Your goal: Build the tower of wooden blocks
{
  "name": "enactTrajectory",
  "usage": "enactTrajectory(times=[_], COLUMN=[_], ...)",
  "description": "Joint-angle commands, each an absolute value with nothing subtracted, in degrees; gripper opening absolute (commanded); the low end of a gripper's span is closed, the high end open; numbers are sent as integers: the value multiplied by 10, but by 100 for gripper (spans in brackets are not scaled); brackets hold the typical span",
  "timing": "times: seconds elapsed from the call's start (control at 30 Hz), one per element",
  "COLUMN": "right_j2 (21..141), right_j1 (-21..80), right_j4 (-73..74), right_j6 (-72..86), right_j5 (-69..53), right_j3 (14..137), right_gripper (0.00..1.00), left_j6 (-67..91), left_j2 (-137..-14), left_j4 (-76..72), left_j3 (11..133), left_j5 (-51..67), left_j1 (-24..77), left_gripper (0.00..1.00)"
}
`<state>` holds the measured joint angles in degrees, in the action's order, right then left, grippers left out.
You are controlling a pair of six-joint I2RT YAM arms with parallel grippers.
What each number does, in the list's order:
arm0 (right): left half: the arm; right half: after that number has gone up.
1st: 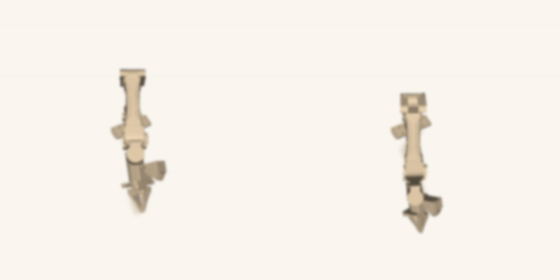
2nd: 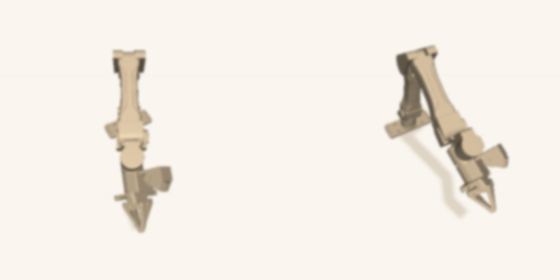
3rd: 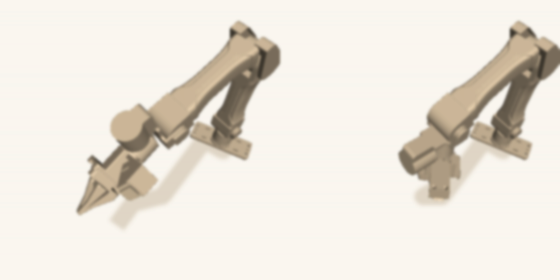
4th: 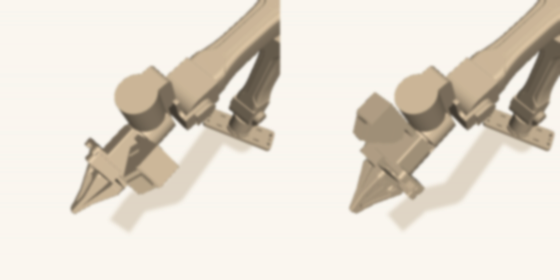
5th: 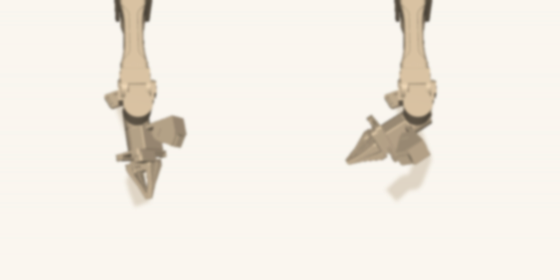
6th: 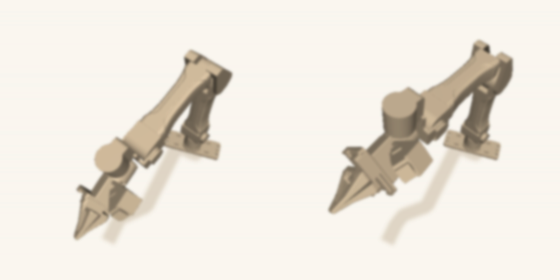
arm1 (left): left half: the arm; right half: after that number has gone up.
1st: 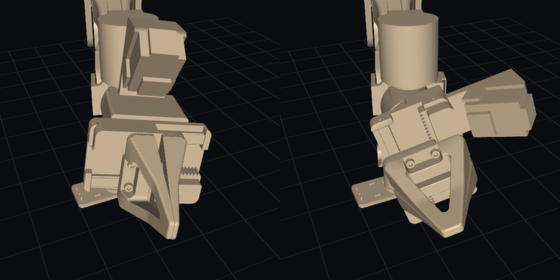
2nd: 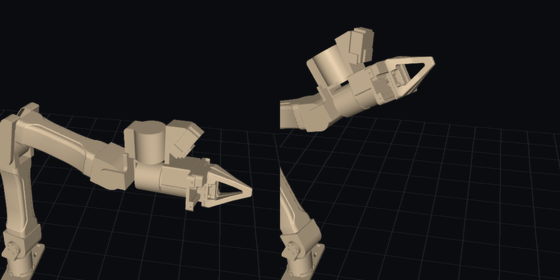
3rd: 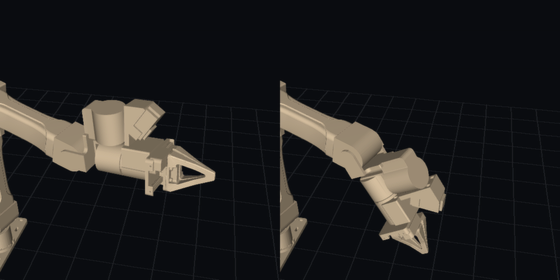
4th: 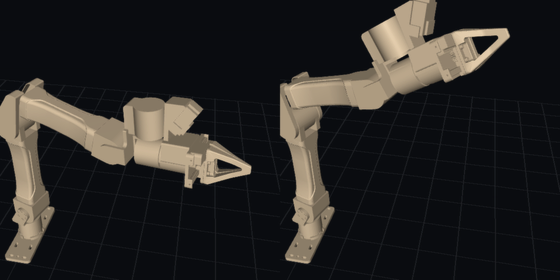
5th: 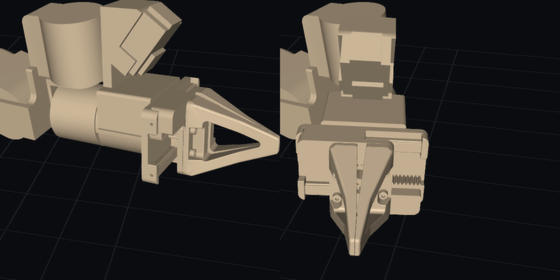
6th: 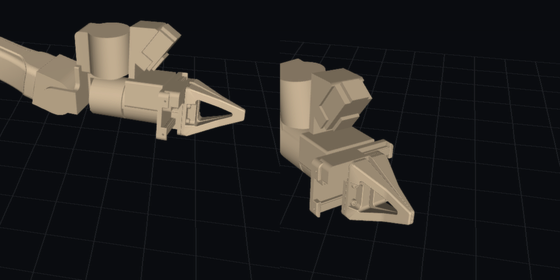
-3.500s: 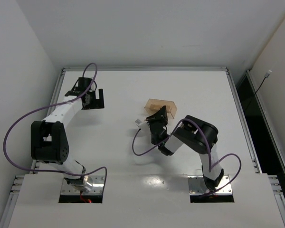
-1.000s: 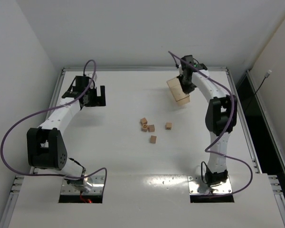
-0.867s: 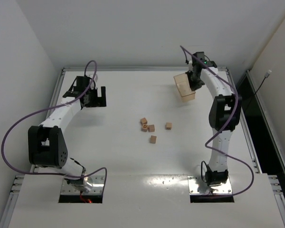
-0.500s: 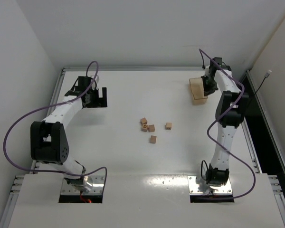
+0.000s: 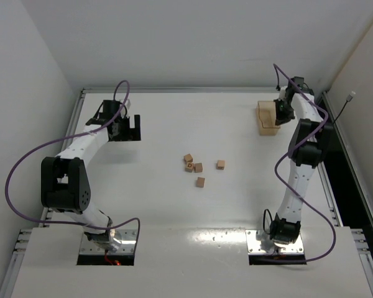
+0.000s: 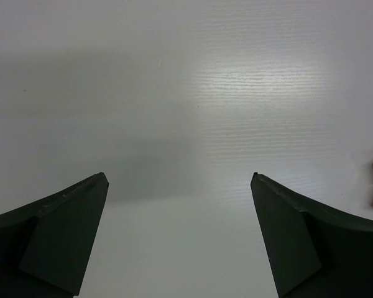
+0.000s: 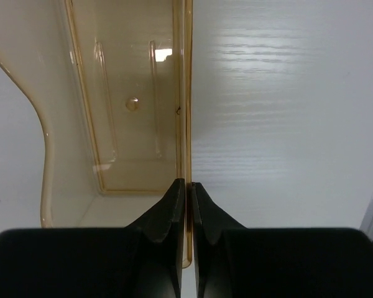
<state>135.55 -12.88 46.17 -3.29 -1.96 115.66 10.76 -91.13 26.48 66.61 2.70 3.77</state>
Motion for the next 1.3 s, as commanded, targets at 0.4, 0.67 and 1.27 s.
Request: enactTrajectory(times=[0.4,0.67,1.27], right_j2=[1354,1216,872], right_j1=[-168,-163,-63], right_j4=[420,336,352], right_j6=[-58,-91,-209], right_j5=[-15,-98,-246], right_j3=[1163,1040,735], right_gripper=[66,78,77], left_j6=[102,97,45], left_j2=[-911,-893,-819], left_j4=[251,239,261], left_j3=[680,661,637], left_j5=[58,76,106], left_j1=[36,36,139], left_gripper=[99,99,99])
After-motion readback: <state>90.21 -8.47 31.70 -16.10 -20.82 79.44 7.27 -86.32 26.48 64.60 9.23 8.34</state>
